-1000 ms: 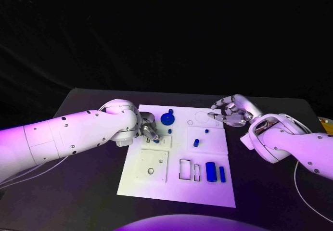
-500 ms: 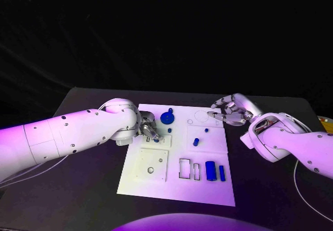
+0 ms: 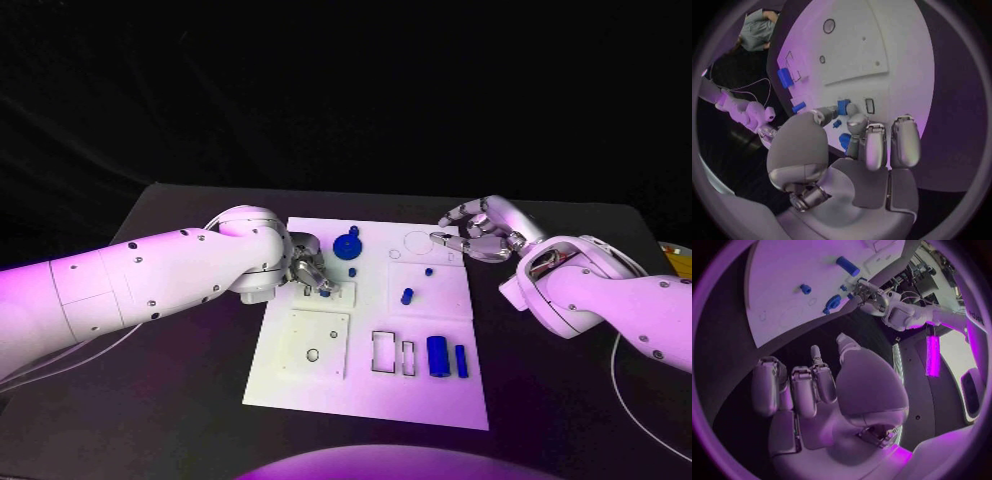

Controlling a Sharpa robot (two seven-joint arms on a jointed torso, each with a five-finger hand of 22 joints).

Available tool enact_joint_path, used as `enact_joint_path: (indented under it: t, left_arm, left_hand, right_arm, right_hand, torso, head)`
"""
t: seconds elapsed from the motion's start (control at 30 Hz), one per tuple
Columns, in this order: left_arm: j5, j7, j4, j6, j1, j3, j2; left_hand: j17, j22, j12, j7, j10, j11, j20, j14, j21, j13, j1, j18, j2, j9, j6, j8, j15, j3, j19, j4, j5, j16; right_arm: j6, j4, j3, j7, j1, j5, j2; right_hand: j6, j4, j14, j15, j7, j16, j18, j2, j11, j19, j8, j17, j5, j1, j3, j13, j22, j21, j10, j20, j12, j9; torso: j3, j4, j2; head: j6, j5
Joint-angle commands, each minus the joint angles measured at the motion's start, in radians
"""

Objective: Assemble the parts on the task board

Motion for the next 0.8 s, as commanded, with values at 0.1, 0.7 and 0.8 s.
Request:
enact_joint_path:
  t: [0.1, 0.7, 0.8]
  left_arm:
    - [0.001, -0.008, -0.005, 0.017, -0.004, -0.003, 0.003]
    - [0.004, -0.009, -0.013, 0.01, -0.004, -0.002, 0.007]
    - [0.004, -0.009, -0.013, 0.009, -0.004, -0.002, 0.007]
  left_hand:
    - [0.153, 0.002, 0.007, 0.006, -0.001, -0.002, 0.002, 0.077, 0.005, 0.0, -0.012, -0.021, 0.002, -0.002, 0.005, -0.004, -0.008, -0.015, 0.007, 0.001, 0.001, 0.004]
    - [0.153, 0.007, 0.01, 0.007, 0.001, -0.001, 0.002, 0.077, 0.006, 0.001, -0.05, -0.022, 0.034, -0.004, 0.009, -0.009, -0.007, -0.067, 0.01, 0.003, 0.0, 0.004]
    - [0.153, 0.008, 0.011, 0.007, 0.001, -0.001, 0.002, 0.077, 0.007, 0.001, -0.062, -0.022, 0.041, -0.004, 0.01, -0.009, -0.007, -0.074, 0.011, 0.003, 0.0, 0.004]
  right_arm:
    - [0.007, 0.001, 0.0, 0.003, -0.001, -0.004, -0.001]
    - [0.007, 0.003, 0.0, -0.001, -0.001, -0.007, -0.003]
    - [0.008, 0.003, 0.0, -0.002, -0.001, -0.007, -0.003]
  right_hand:
    - [-0.01, 0.002, 0.078, -0.006, 0.0, -0.004, 0.006, 0.004, 0.001, -0.003, 0.007, 0.146, -0.011, -0.017, -0.015, 0.107, 0.103, -0.005, -0.005, -0.002, -0.005, 0.0]
    - [-0.012, 0.002, 0.078, -0.006, 0.0, -0.004, 0.005, 0.014, 0.001, -0.002, 0.012, 0.148, -0.017, -0.033, -0.03, 0.107, 0.103, -0.005, -0.004, -0.003, -0.004, -0.001]
    - [-0.012, 0.002, 0.078, -0.006, 0.0, -0.004, 0.005, 0.014, 0.001, -0.002, 0.012, 0.148, -0.017, -0.033, -0.03, 0.107, 0.103, -0.005, -0.004, -0.003, -0.004, -0.001]
  torso:
    - [-0.0002, -0.0004, 0.001]
    - [-0.0001, 0.0005, 0.0]
    - [0.0, 0.0003, 0.001]
  head:
    - [0.002, -0.003]
    - [0.002, -0.003]
    - [0.002, -0.004]
